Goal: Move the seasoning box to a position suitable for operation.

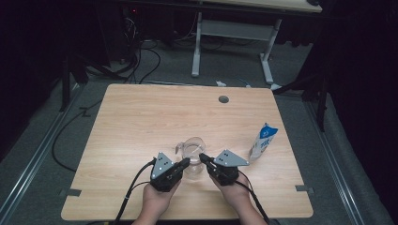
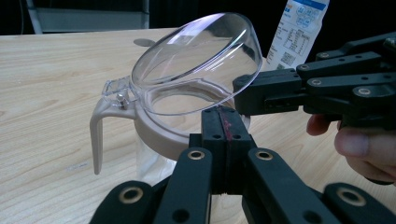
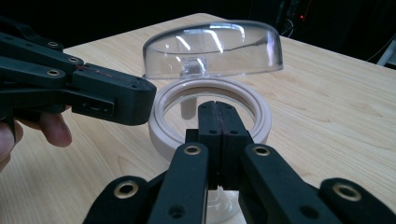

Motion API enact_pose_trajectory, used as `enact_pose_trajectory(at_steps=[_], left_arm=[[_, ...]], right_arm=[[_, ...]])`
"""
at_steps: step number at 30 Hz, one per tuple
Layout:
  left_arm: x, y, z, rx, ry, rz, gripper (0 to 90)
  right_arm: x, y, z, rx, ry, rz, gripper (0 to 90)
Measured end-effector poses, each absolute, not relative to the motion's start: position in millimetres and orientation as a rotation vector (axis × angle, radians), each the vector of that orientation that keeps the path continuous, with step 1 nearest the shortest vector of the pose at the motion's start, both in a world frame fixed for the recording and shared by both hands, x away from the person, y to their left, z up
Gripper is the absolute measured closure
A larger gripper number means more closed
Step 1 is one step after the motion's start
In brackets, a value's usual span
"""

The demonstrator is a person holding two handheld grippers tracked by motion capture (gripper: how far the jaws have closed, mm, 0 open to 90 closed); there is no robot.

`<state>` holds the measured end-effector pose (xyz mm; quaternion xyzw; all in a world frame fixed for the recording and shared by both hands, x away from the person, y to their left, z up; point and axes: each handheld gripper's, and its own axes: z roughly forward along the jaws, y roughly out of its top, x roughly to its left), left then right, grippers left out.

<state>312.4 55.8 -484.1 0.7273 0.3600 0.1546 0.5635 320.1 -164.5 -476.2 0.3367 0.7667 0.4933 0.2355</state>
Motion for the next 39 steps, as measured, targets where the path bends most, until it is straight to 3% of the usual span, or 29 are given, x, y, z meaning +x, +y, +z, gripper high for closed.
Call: enact_pose_trajectory(at_steps=[39], left_arm=[[323, 72, -479, 1.597, 0.931, 0.371, 90.0]], right_arm=[[320, -166, -479, 0.915, 2.093, 1.381, 89.9]])
